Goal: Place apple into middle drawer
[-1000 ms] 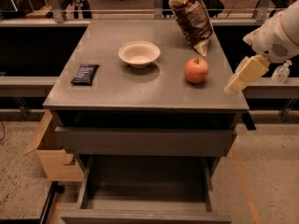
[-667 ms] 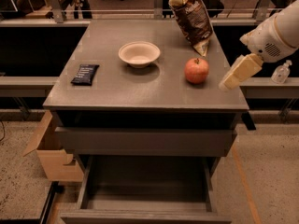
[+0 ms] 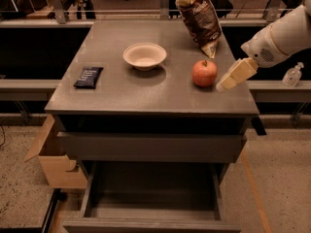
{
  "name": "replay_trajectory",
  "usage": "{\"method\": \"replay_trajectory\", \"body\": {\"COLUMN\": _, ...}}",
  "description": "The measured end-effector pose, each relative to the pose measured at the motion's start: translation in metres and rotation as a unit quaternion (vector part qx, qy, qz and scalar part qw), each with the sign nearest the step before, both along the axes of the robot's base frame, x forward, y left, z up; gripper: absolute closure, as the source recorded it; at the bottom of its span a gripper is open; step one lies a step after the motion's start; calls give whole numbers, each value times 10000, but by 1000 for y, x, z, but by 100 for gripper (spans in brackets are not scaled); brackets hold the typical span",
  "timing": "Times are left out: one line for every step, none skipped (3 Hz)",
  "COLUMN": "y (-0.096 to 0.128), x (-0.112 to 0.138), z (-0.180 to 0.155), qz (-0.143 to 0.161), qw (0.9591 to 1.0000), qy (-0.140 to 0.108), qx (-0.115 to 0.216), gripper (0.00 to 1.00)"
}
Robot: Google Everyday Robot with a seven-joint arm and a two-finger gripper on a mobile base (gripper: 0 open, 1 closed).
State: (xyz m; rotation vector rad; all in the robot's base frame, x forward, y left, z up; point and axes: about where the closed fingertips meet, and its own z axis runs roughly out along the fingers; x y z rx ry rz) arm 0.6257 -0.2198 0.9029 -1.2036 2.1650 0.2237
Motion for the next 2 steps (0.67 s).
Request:
{"method": "replay_trajectory", "body": {"y": 2, "x": 12, "z": -9, "qz": -76, "qw": 9999, "qy": 47, "qx": 87, "gripper": 0}}
{"method": "replay_trajectory", "body": {"y": 8, "x": 26, "z": -16, "qz": -81, "qw": 9998, "qy": 38, "qx": 171, "gripper": 0}}
